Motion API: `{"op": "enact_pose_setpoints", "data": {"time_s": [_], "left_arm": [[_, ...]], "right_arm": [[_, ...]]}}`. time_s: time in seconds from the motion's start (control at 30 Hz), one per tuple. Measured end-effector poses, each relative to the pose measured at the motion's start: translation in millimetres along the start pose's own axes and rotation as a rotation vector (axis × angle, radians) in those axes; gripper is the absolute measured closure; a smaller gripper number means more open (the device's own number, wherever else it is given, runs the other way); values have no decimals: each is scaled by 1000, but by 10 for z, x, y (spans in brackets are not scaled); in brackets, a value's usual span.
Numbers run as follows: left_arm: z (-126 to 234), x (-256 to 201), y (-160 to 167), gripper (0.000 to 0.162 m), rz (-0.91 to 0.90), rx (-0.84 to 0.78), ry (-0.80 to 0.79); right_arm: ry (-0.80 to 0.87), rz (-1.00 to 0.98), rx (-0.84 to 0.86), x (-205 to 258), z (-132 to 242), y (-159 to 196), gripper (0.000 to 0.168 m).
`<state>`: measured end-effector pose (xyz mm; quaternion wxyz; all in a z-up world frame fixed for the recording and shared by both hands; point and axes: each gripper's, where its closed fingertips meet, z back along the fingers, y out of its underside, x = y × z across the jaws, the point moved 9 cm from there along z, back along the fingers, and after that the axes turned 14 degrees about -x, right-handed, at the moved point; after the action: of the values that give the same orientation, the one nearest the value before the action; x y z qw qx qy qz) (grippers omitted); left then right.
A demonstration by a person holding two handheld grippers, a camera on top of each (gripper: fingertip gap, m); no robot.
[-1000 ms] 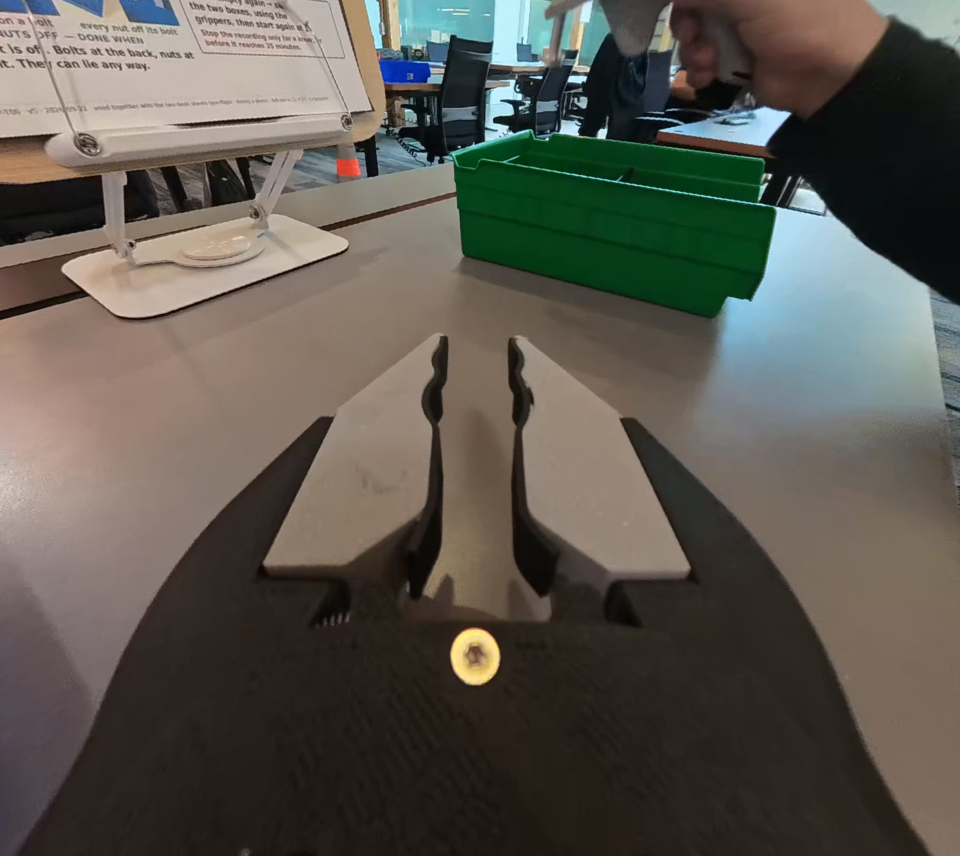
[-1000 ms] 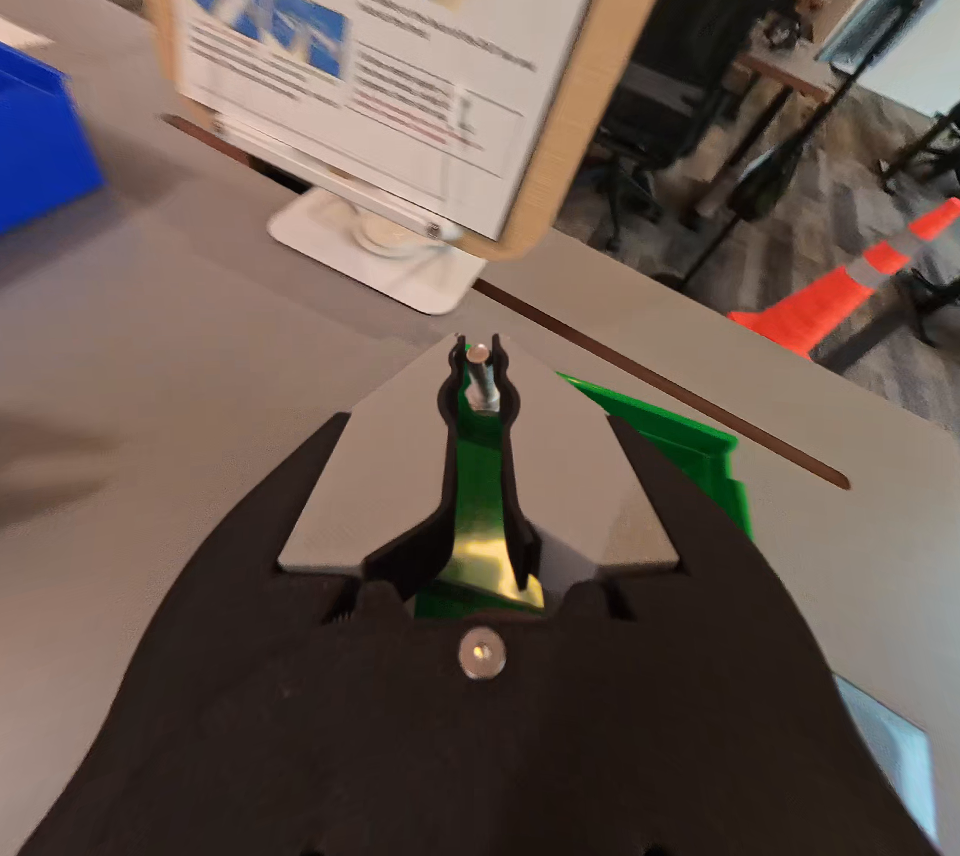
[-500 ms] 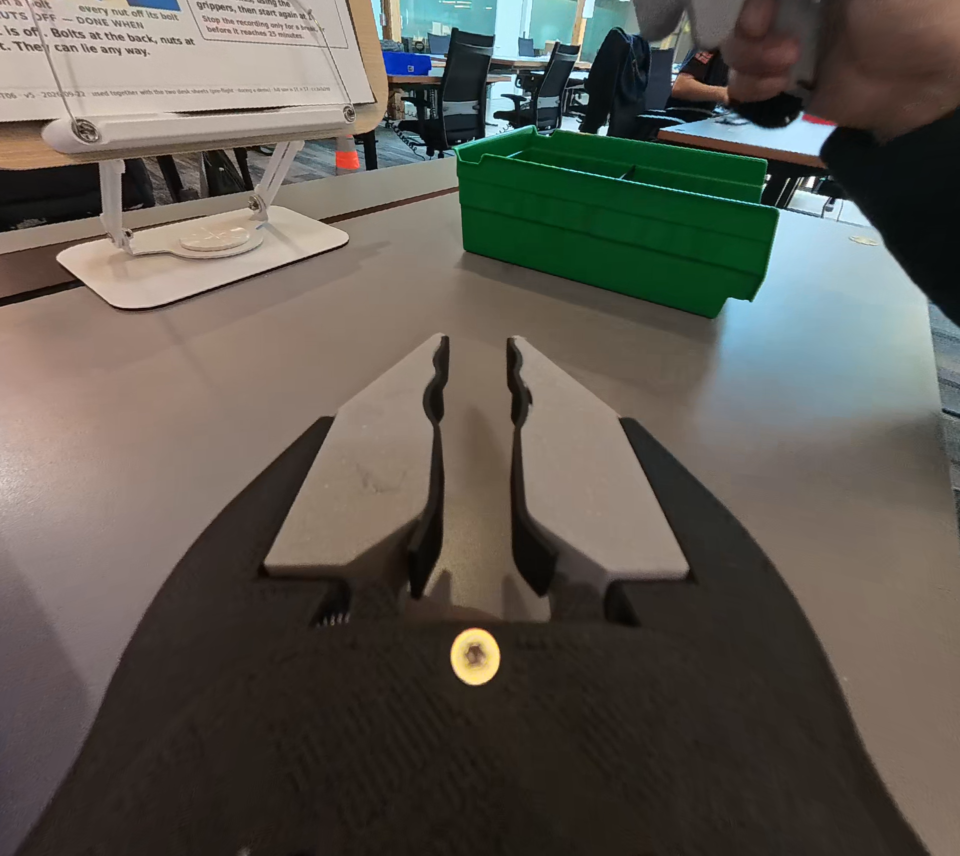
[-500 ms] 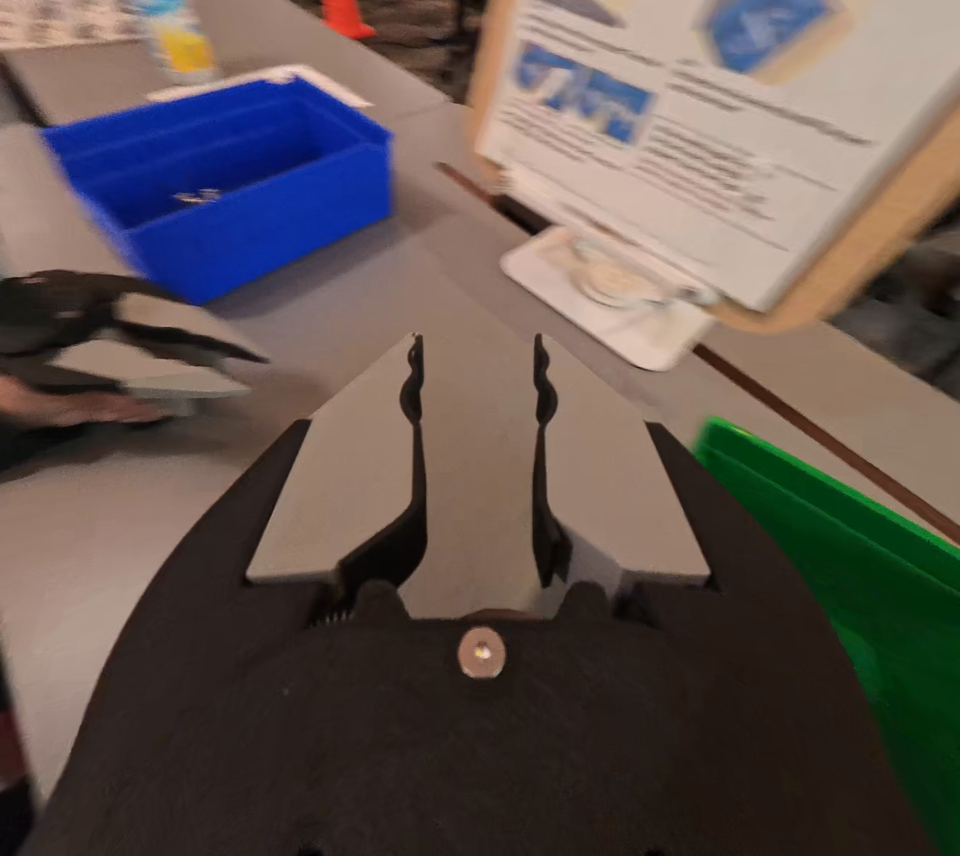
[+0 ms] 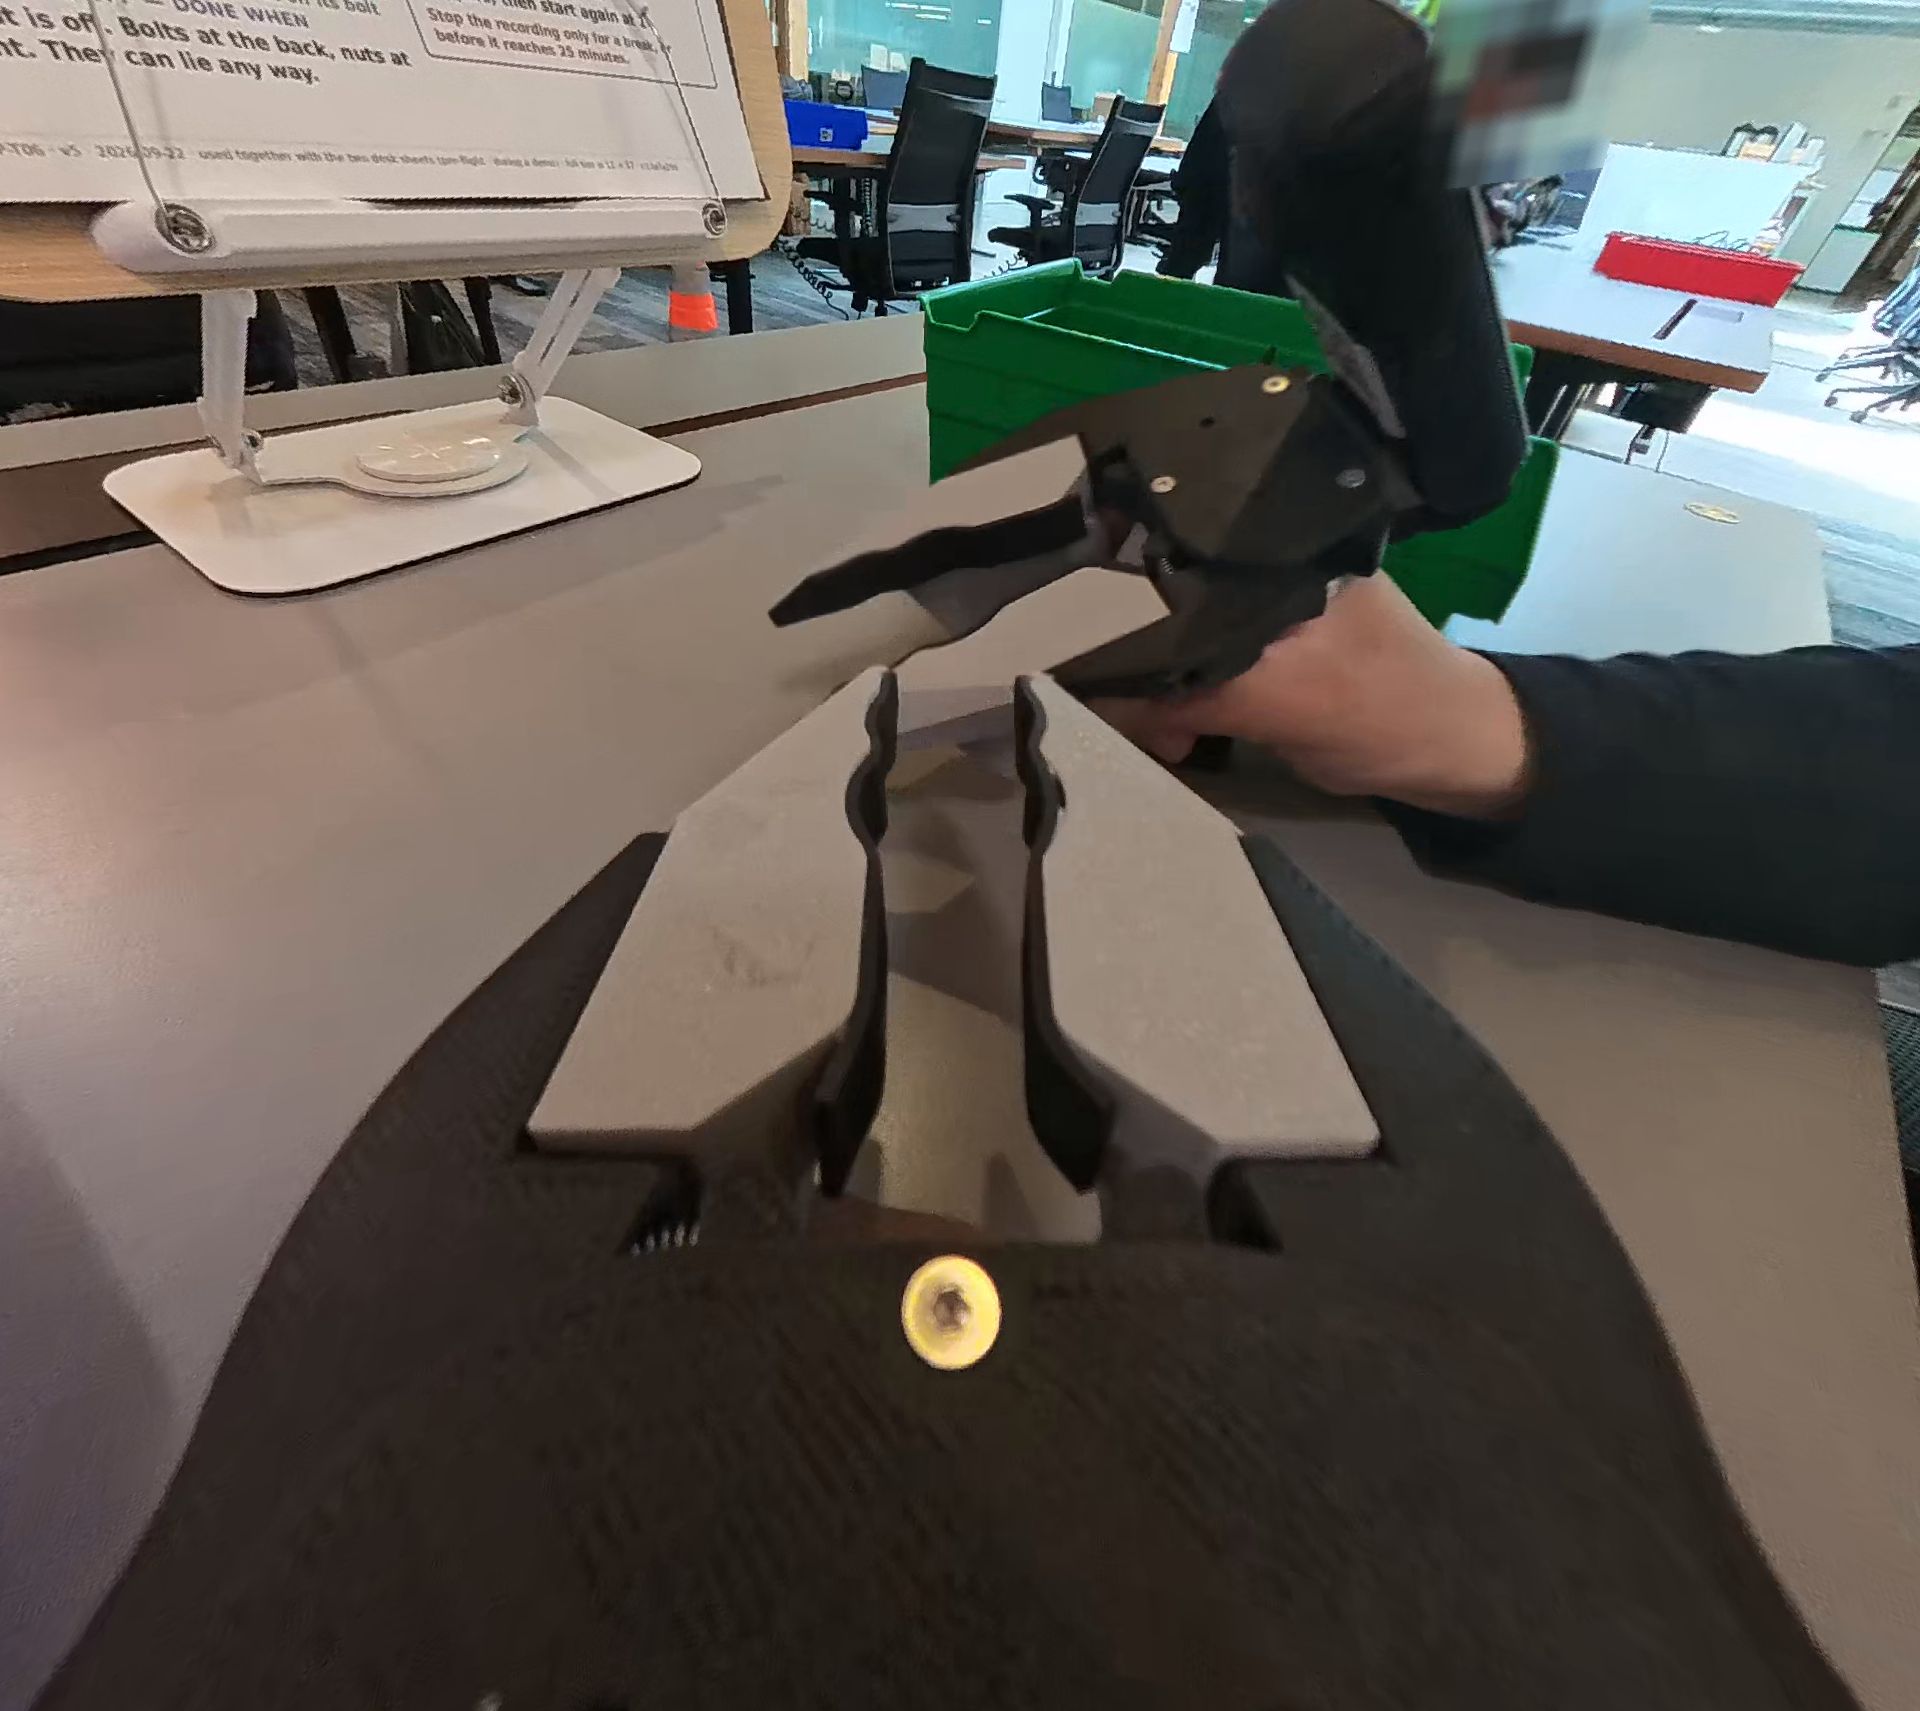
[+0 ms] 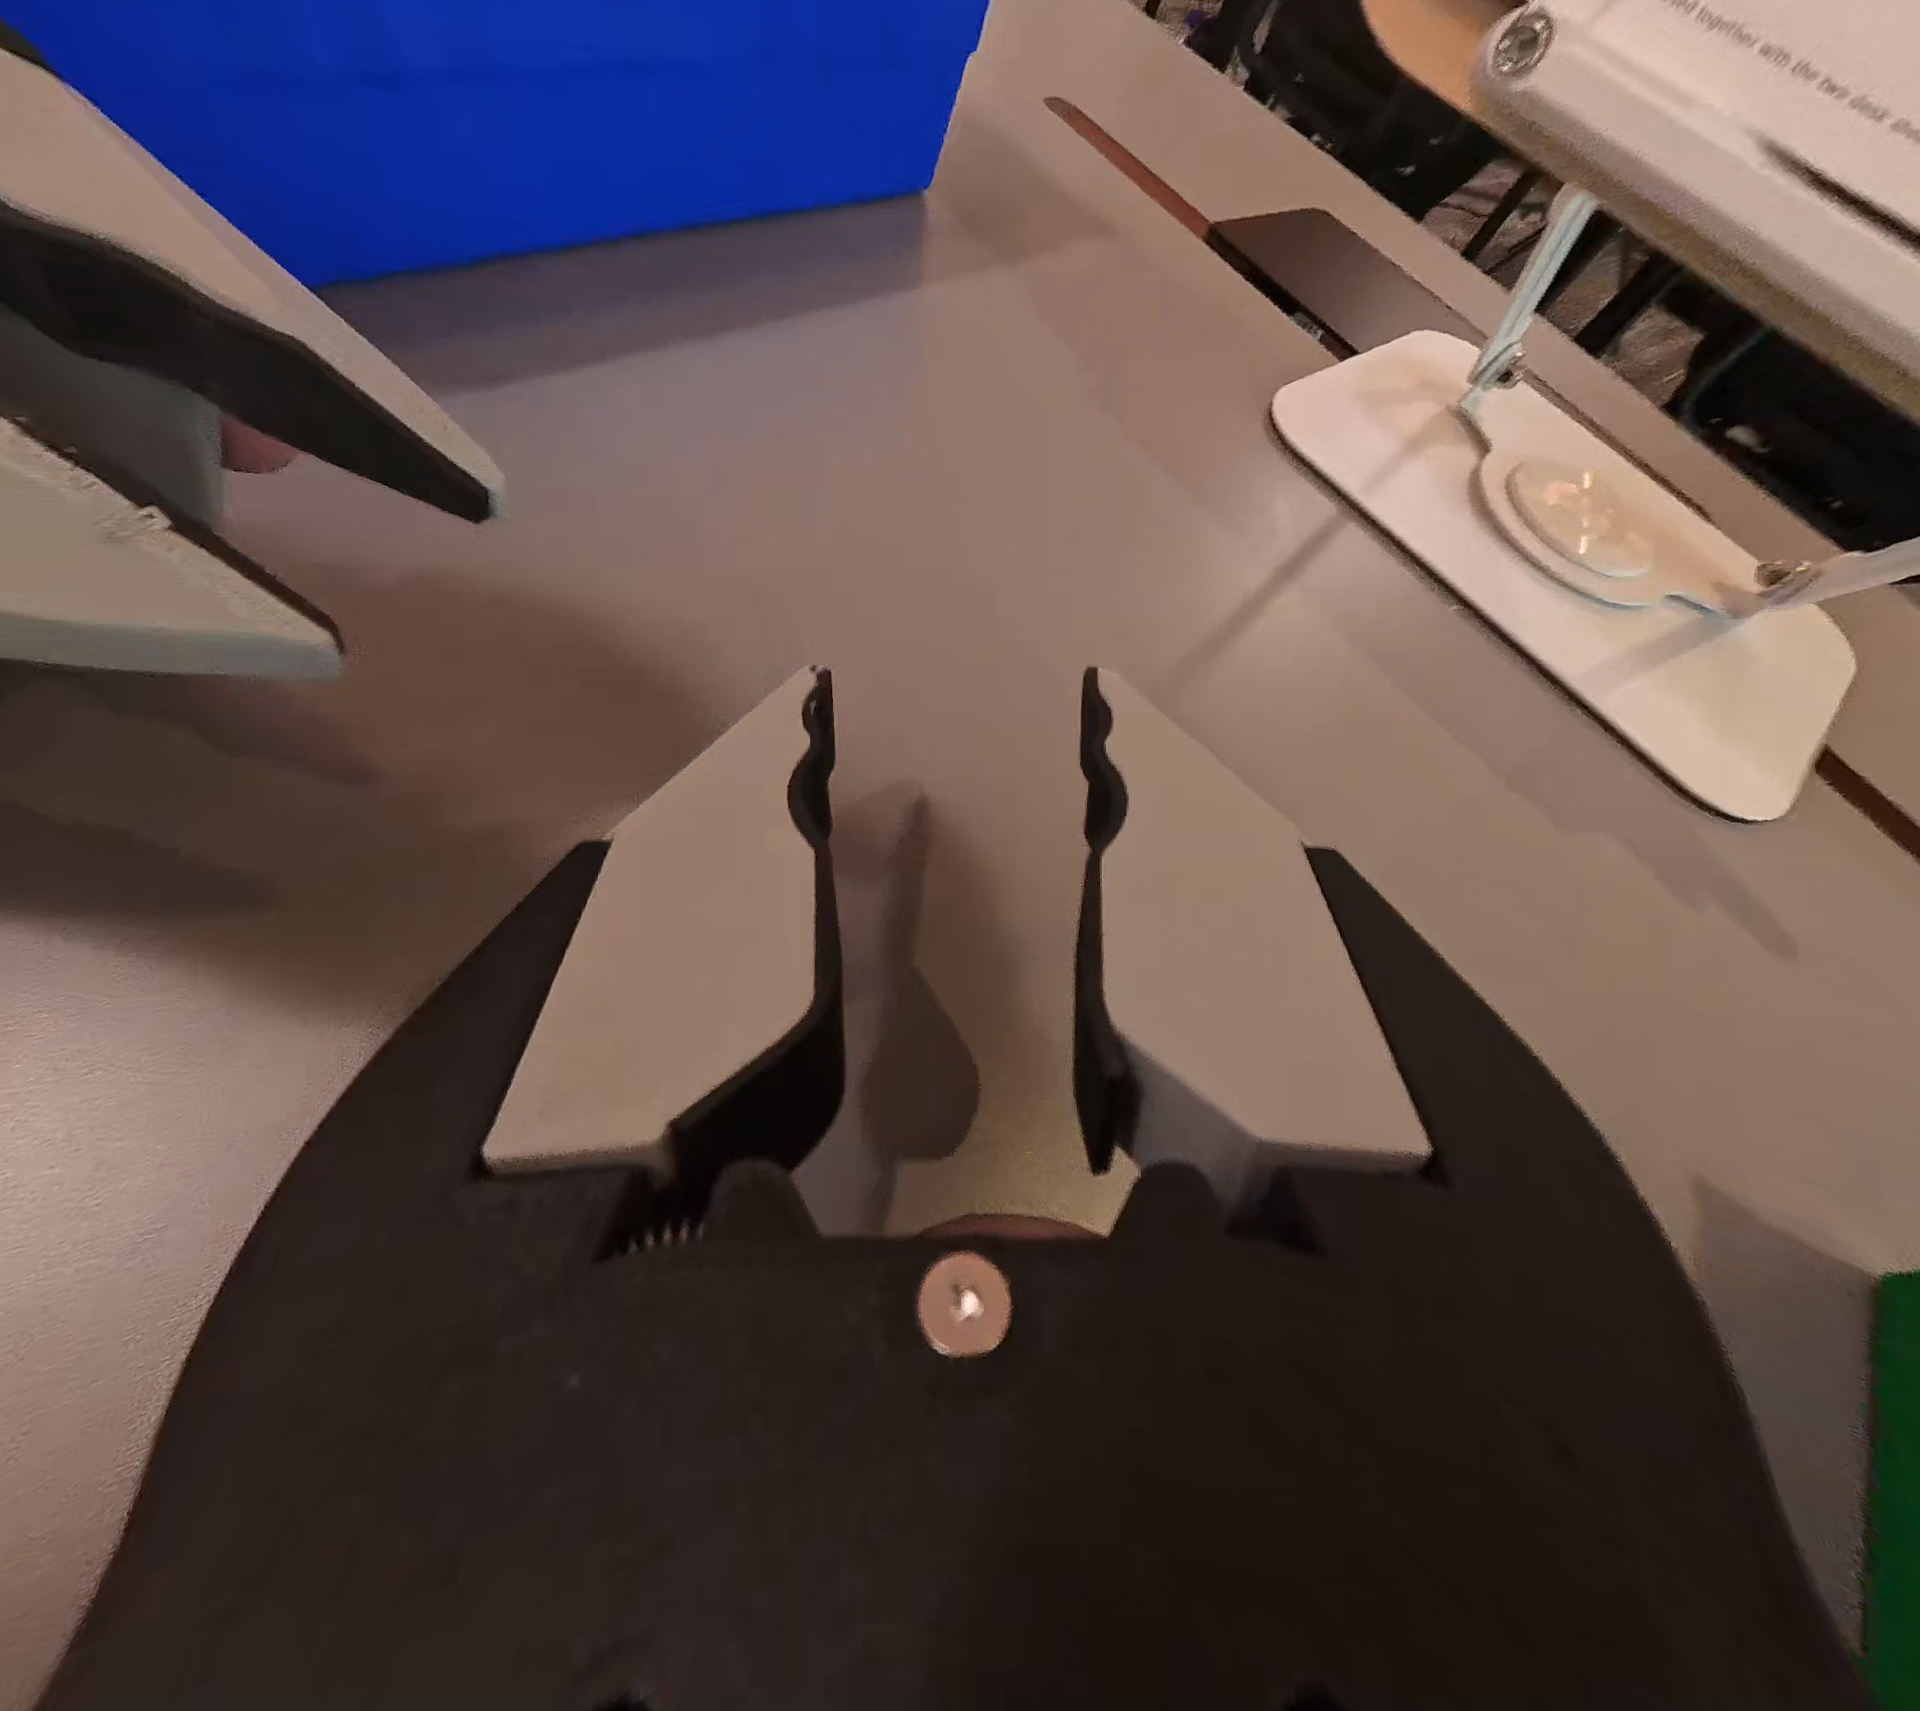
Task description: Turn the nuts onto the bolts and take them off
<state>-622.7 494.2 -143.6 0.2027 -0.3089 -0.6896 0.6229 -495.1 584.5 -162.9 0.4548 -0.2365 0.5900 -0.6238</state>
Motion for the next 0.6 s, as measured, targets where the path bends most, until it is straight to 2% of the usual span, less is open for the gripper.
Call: {"op": "enact_pose_setpoints", "data": {"time_s": [0.13,0.2,0.3,0.37,0.43,0.47,0.53,0.6], "left_arm": [[5,-18,9,142,-15,22,5],[97,31,-37,138,-37,58,-41],[482,172,-438,142,24,-77,-96],[785,470,-791,145,18,-92,-243],[1110,936,-1107,145,-32,-15,-496],[1237,1156,-1233,145,-48,11,-569],[1365,1574,-1321,142,-29,173,-637],[1373,1907,-1216,130,37,415,-631]], "right_arm": [[-59,-76,17,67,-70,1,117],[-61,-75,33,79,-96,10,114],[-59,-61,49,91,-108,21,112],[-62,-50,54,103,-113,23,113],[-73,-45,70,114,-128,32,114],[-73,-46,76,114,-135,36,114],[-76,-55,70,112,-134,30,114],[-78,-71,55,106,-124,21,114]]}}
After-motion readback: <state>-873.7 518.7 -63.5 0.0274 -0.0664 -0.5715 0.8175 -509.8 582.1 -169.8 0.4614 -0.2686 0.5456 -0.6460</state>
